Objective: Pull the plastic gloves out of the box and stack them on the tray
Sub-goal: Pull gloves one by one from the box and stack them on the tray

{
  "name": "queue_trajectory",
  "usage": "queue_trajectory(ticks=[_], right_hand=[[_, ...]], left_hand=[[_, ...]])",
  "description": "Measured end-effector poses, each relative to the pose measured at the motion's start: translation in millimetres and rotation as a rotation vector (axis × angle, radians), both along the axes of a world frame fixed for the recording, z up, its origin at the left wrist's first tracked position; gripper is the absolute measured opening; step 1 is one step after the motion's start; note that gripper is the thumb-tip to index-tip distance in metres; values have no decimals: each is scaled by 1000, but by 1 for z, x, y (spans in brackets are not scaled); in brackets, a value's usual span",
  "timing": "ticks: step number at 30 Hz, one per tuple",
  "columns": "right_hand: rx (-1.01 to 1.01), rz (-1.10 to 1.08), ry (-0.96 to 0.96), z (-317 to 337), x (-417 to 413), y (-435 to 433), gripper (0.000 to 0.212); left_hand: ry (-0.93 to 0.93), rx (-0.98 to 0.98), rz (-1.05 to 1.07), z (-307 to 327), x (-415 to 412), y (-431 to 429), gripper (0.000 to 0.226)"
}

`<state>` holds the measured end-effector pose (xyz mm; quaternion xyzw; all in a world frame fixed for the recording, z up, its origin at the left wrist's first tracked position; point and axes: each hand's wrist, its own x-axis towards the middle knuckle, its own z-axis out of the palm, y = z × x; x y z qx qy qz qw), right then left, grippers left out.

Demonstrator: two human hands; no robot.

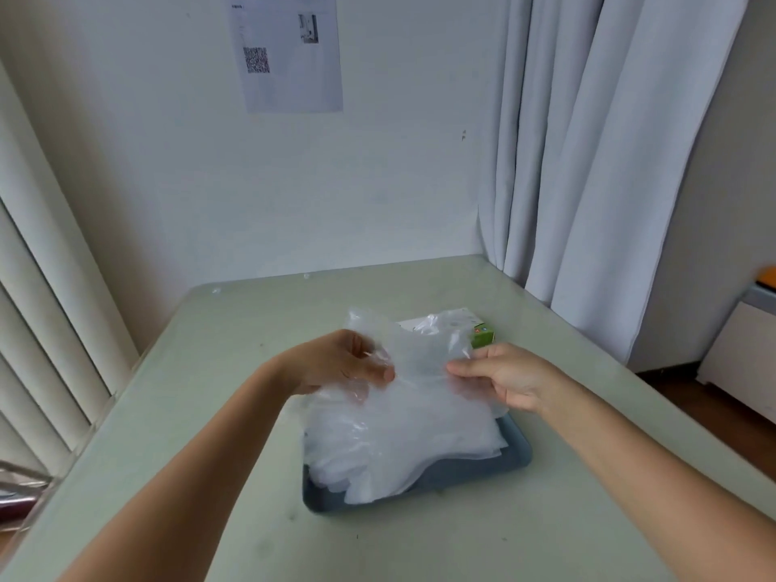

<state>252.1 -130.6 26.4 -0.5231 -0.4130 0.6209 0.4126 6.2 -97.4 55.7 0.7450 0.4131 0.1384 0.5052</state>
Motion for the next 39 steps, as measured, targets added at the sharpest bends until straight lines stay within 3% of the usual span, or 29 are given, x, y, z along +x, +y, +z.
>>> queue_trajectory(ticks=[1, 5, 10, 15, 18, 20, 22, 26, 29, 35, 39], right_hand=[[25, -23, -85, -6, 0, 6, 5], [47, -74, -333, -32, 5, 22, 10], [83, -106, -527, -43, 5, 33, 17], [137, -100, -710, -49, 4, 34, 21], [241, -137, -878, -53, 4, 27, 22], [295, -166, -909, -54, 1, 22, 18], [323, -198, -915, -55, 1, 20, 17], [360, -185, -950, -48, 5, 15, 8], [406, -139, -1059, -46, 5, 9, 12], [501, -144, -1175, -40, 10, 4, 17], [376, -12, -1055, -24, 9, 8, 24]], left_hand=[[79, -24, 36, -5, -2, 3, 10], [318, -178, 114, -26, -13, 14, 12], [326, -165, 216, -34, -22, 23, 13], [447, 76, 321, -40, -17, 30, 14], [609, 471, 427, -52, -5, 22, 31], [497, 715, 419, -58, 11, 2, 40], [370, 793, 249, -62, 30, -21, 43], [519, 650, -106, -87, 50, -41, 67], [632, 582, -201, -106, 49, -38, 76], [568, 544, -155, -105, 52, -36, 78], [436, 497, -10, -93, 57, -33, 69]])
